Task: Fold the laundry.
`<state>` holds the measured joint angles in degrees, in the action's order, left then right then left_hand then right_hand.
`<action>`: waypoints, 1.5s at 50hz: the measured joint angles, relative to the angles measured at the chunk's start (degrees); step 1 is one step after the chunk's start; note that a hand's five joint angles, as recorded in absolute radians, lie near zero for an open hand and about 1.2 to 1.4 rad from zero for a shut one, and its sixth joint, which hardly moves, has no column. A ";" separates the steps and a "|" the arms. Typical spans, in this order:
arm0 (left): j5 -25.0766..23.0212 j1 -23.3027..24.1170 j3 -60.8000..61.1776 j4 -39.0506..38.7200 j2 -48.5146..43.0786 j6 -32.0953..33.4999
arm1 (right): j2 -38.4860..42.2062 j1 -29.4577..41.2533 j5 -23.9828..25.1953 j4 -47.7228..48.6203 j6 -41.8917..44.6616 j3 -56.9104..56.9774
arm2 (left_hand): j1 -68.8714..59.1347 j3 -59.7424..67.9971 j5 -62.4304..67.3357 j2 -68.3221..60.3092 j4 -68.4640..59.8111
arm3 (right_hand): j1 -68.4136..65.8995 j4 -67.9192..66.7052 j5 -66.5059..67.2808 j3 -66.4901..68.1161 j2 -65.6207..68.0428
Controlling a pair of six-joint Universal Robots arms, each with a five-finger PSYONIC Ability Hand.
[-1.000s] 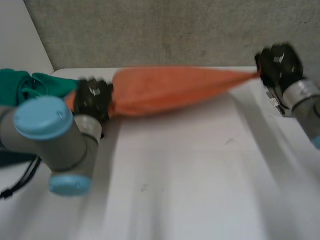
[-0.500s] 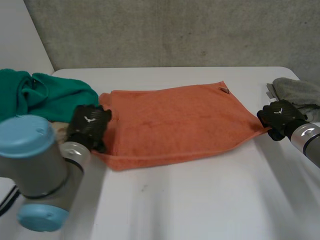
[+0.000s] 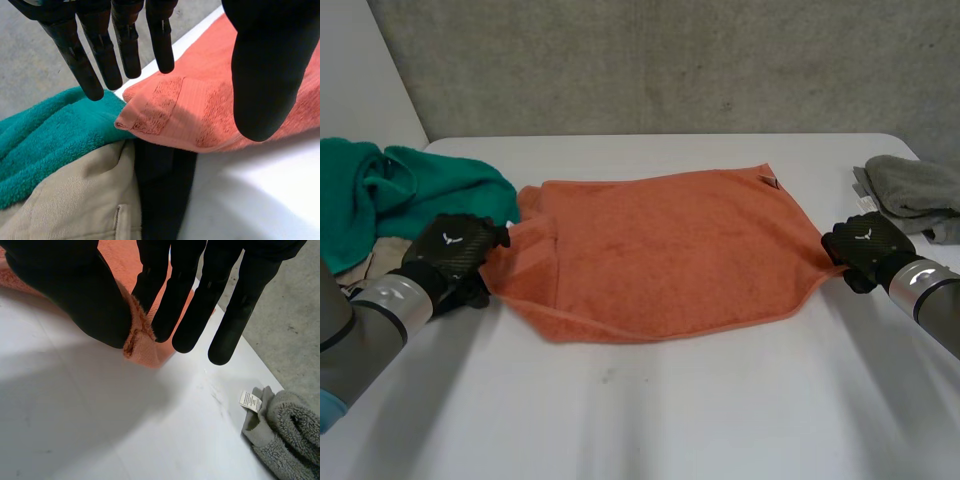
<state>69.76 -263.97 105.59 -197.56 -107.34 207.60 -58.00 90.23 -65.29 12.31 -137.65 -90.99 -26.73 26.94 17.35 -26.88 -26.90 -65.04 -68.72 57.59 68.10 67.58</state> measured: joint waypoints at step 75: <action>27.14 14.68 -4.69 30.57 6.16 9.13 | -15.69 -12.87 -3.55 -37.12 30.68 -1.01 | -38.70 41.17 38.38 -41.60 -41.81 | 0.00 -0.02 0.00 0.00 0.00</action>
<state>96.89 -249.29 100.90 -166.99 -101.18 216.73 -73.69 77.36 -68.84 -24.81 -106.97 -92.00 -65.43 68.12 55.73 -68.48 -68.71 -65.04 -68.74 57.59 68.10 67.58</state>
